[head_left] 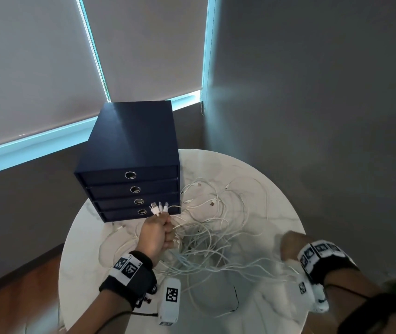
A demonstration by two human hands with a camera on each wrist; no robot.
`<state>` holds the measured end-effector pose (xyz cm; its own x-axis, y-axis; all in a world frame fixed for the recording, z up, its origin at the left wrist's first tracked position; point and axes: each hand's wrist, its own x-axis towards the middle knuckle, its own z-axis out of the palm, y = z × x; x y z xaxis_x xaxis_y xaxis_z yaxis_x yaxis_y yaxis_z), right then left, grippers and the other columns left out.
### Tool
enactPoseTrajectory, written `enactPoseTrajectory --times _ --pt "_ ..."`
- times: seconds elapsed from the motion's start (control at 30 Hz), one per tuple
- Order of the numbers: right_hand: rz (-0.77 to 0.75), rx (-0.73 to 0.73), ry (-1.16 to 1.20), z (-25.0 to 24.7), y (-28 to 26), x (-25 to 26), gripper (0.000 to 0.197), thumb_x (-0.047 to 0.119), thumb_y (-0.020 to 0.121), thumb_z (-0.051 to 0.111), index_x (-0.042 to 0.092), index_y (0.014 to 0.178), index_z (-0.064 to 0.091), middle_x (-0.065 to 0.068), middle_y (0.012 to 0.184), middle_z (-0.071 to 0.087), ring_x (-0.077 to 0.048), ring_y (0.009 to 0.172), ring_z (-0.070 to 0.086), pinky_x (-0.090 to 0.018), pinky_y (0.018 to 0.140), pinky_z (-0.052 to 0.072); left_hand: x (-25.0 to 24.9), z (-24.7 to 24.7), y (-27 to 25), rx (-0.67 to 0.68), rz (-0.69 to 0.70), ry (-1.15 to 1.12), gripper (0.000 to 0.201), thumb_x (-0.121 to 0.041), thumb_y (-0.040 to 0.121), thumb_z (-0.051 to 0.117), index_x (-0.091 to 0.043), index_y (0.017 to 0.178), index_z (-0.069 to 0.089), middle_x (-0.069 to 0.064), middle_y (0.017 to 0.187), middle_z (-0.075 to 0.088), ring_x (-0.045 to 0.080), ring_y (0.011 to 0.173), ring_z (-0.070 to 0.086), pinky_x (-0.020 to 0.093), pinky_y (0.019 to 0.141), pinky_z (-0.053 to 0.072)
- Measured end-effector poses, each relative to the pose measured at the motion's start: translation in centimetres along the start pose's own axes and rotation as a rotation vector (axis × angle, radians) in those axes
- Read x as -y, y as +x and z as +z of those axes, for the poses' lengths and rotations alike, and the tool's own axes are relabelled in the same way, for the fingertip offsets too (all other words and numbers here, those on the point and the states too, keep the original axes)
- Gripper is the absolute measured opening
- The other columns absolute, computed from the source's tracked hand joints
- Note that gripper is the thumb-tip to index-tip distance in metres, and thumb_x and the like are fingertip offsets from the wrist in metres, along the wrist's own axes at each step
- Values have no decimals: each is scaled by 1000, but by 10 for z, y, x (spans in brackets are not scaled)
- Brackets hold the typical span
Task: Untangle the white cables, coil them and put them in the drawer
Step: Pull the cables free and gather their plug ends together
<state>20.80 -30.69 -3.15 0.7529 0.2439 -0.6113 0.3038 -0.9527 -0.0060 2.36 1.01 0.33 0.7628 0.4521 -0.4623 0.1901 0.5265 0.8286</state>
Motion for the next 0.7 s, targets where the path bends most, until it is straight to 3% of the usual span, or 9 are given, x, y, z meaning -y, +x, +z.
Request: enactPoseTrajectory --times 0.07,0.17,0.27,0.33,0.4,0.47,0.53,0.6,0.7 --pt "-101 -170 93 -28 -10 40 19 23 82 55 14 85 71 -5 88 73 -21 86 69 -26 75 52 -1 -4 1 -49 26 1 33 -15 105 33 -19 73 39 -8 49 31 6 38 22 14 38 17" --pt "-316 -305 409 -43 -20 94 22 21 87 60 21 65 60 8 66 63 -5 63 58 -26 66 48 -1 -12 3 -119 70 -28 30 -14 105 35 -15 76 42 -9 48 32 6 38 23 16 37 20" --pt "-432 -261 493 -29 -23 143 11 20 87 64 18 78 69 3 80 71 -11 76 64 -27 74 50 0 -22 6 -208 132 -14 25 -17 105 43 -11 81 48 -8 48 34 7 38 28 19 37 25" --pt "-408 -213 493 -8 -19 166 11 25 87 63 16 86 69 0 86 69 -17 83 63 -25 73 47 0 -25 6 -230 190 17 24 -20 104 48 -10 83 52 -5 53 35 9 41 32 22 39 29" --pt "-360 -162 495 10 -16 181 12 26 86 61 18 78 63 -3 80 64 -21 81 63 -25 70 45 -2 -24 4 -205 257 58 22 -20 104 49 -8 87 55 -1 60 41 9 45 36 24 41 33" --pt "-355 -158 531 18 -17 188 20 25 87 58 18 69 62 -5 75 64 -27 81 67 -31 72 51 -6 -19 0 -166 315 107 19 -16 103 49 -7 90 59 3 67 56 8 45 38 25 44 35" --pt "-431 -170 602 10 -28 192 22 25 91 59 13 76 69 -4 70 64 -22 71 66 -35 71 54 -11 -12 -3 -124 372 163 19 -14 102 52 -5 91 65 6 79 70 8 43 37 25 45 37" --pt "-574 -80 716 -11 -45 197 24 25 95 59 8 84 72 6 57 59 -9 51 54 -27 55 48 -14 -5 -6 -69 430 248 21 -16 101 54 -6 94 71 4 84 75 7 42 37 25 44 39" --pt "-759 -88 792 -58 -72 202 27 24 97 57 7 82 72 10 47 53 -12 44 40 -21 45 38 -14 7 -7 60 450 314 21 -16 101 54 -5 99 72 5 77 70 7 40 39 25 43 38"
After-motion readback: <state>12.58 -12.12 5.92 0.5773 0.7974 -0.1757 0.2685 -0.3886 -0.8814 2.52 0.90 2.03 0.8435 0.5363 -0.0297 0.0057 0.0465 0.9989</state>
